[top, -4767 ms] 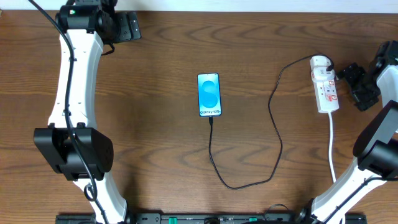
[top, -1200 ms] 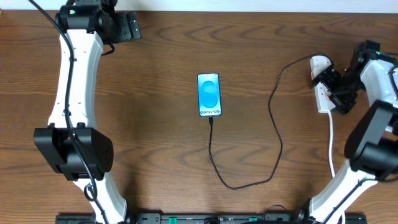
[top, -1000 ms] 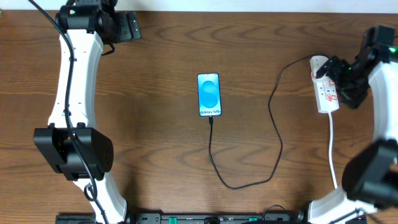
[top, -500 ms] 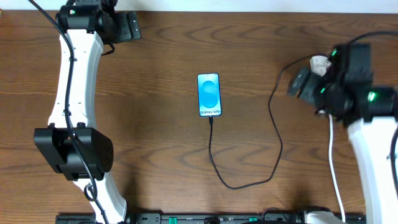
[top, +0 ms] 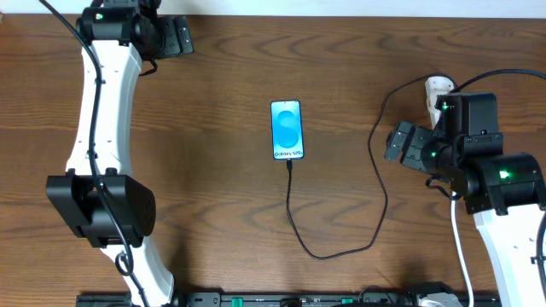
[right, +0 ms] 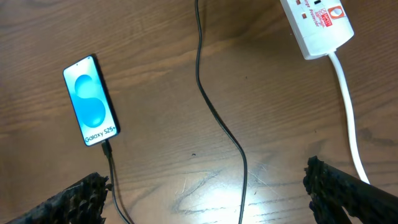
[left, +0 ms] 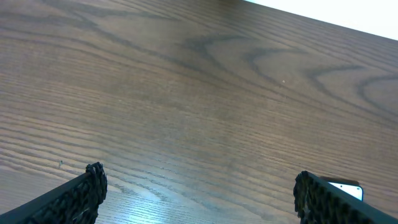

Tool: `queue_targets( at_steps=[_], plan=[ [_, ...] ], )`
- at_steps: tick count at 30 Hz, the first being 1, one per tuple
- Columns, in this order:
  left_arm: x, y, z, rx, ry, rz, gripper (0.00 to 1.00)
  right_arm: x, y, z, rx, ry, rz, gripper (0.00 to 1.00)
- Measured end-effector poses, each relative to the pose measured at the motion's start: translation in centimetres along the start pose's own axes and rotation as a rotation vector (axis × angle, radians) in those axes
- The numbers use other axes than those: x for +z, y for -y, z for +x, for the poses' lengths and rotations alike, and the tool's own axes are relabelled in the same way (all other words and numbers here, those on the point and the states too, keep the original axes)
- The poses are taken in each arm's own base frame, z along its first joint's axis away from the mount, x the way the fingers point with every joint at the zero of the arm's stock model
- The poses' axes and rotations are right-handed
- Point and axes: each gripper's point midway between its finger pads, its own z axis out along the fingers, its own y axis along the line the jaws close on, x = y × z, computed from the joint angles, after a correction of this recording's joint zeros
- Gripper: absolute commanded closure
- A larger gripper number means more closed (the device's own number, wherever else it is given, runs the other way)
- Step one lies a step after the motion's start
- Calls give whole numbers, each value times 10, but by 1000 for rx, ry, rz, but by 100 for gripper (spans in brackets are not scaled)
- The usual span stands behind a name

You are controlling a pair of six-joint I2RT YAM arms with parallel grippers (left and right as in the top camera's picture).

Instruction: Plug charger to phone and switch on socket

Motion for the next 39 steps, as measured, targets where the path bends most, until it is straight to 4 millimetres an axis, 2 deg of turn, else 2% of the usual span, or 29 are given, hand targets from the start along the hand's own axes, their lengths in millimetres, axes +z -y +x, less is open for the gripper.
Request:
queue_targets(
  at_steps=[8,13,19,25,29,39],
  plan=[
    [0,0,0,0,0,0,2,0,7,12,-2,-49,27,1],
    [0,0,0,0,0,0,2,2,7,6,-32,-20,32,1],
    [0,0,0,0,0,0,2,25,0,-9,-127,94,-9,1],
    [0,0,0,0,0,0,2,43,7,4,-206,215,-46,1],
    [0,0,0,0,0,0,2,38,14,17,-257,338,-78,1],
    [0,0,0,0,0,0,2,15,26,32,-296,653,-137,1]
  ],
)
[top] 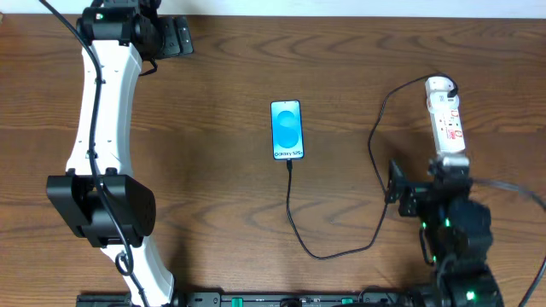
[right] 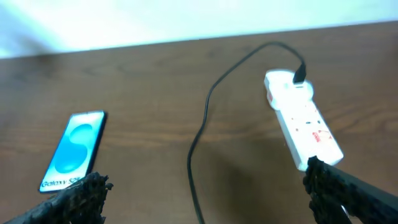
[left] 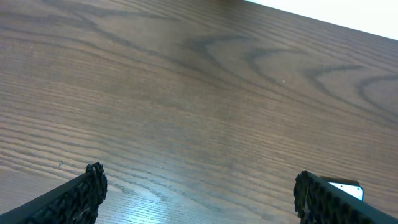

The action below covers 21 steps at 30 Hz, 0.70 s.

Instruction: Plug charger to phone and switch on socket

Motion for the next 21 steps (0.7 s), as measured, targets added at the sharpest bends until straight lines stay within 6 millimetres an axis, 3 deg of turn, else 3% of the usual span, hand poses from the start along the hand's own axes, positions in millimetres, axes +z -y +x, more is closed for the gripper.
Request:
queue_targets(
  at_steps=[12,21],
  plan=[
    [0,0,0,0,0,0,2,-1,19,18,25,244,40,1],
    [0,0,0,0,0,0,2,9,21,39,-6,271,42,1]
  ],
)
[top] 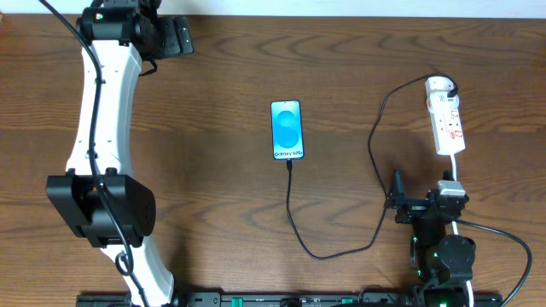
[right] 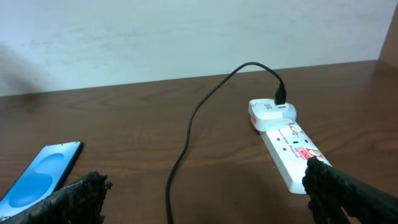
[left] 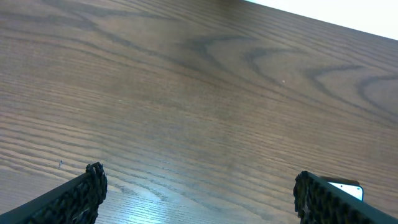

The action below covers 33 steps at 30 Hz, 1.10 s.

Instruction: Plug charger to phone and switch on socket

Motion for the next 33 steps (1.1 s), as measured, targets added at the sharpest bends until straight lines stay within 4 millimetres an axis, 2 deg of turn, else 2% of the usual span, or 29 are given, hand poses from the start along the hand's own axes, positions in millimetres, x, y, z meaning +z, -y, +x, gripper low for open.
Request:
queue_targets(
  at_steps=[6,9,33],
  plan=[
    [0,0,0,0,0,0,2,-5,-2,8,-55,-24,-17,1],
    [0,0,0,0,0,0,2,-7,-5,0,-85,12,-31,1],
    [0,0,0,0,0,0,2,-7,-4,0,-128,10,-36,1]
  ],
)
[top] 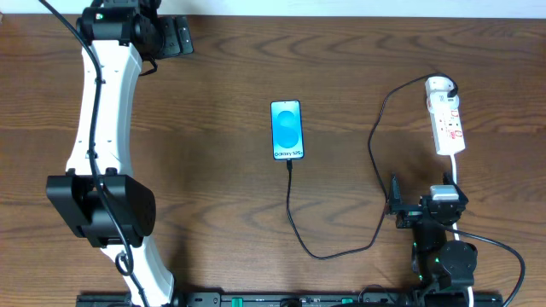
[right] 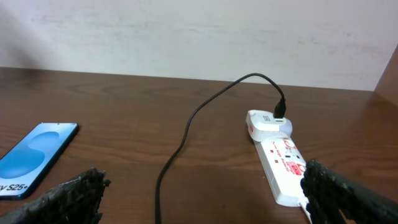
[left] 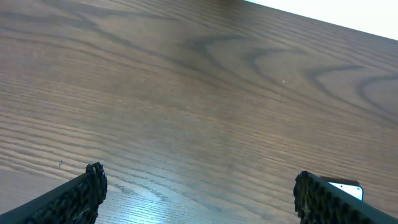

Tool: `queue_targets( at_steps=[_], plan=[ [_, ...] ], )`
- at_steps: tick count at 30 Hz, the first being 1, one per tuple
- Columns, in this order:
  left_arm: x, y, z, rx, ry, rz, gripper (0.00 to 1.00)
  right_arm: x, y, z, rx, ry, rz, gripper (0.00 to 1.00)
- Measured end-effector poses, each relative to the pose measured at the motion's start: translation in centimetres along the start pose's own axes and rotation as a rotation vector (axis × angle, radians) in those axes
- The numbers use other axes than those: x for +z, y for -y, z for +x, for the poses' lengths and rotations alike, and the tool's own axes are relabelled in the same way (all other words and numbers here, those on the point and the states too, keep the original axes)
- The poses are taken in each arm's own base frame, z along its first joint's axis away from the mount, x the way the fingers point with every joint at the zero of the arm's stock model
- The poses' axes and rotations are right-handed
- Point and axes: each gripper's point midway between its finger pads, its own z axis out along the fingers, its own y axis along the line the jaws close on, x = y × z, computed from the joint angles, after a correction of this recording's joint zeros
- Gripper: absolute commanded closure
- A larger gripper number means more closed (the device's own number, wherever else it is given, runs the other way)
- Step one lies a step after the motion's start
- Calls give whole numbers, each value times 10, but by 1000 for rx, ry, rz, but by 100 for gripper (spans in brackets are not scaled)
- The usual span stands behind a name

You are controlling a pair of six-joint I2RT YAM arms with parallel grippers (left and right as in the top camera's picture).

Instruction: Plug charger to phone and switch on socket

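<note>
The phone (top: 287,130) lies face up mid-table, its screen lit blue. A black cable (top: 290,213) runs from its near end, loops toward the front and rises to the white charger plug (top: 439,84) in the white socket strip (top: 449,124) at the right. In the right wrist view the phone (right: 31,158), cable (right: 180,149) and strip (right: 283,165) lie ahead. My right gripper (right: 202,186) is open and empty, low at the front right (top: 394,205). My left gripper (left: 199,183) is open over bare wood at the far left (top: 183,36).
The brown wooden table (top: 205,170) ends at a pale wall along its far edge (right: 186,37). The strip's white lead (top: 456,175) runs toward the front right past my right arm. A black rail (top: 256,300) lies along the front edge.
My right arm has sunk slightly further toward the front edge, and its camera looks more level across the table. The phone, cable, strip and left arm have not moved.
My right gripper was open beside the near end of the socket strip. Then it stood well back from the strip toward the front edge, then lower still at the front right, where it is now. The cable stayed in the lit phone and the left arm stayed put.
</note>
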Motion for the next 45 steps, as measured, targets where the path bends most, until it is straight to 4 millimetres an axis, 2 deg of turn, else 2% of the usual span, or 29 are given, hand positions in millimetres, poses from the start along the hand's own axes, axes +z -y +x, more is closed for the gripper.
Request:
queue_targets(
  at_steps=[32,45],
  plan=[
    [0,0,0,0,0,0,2,0,0,0,0,0,0,1],
    [-2,-16,50,15,-189,-70,2,0,0,0,0,0,0,1]
  ],
)
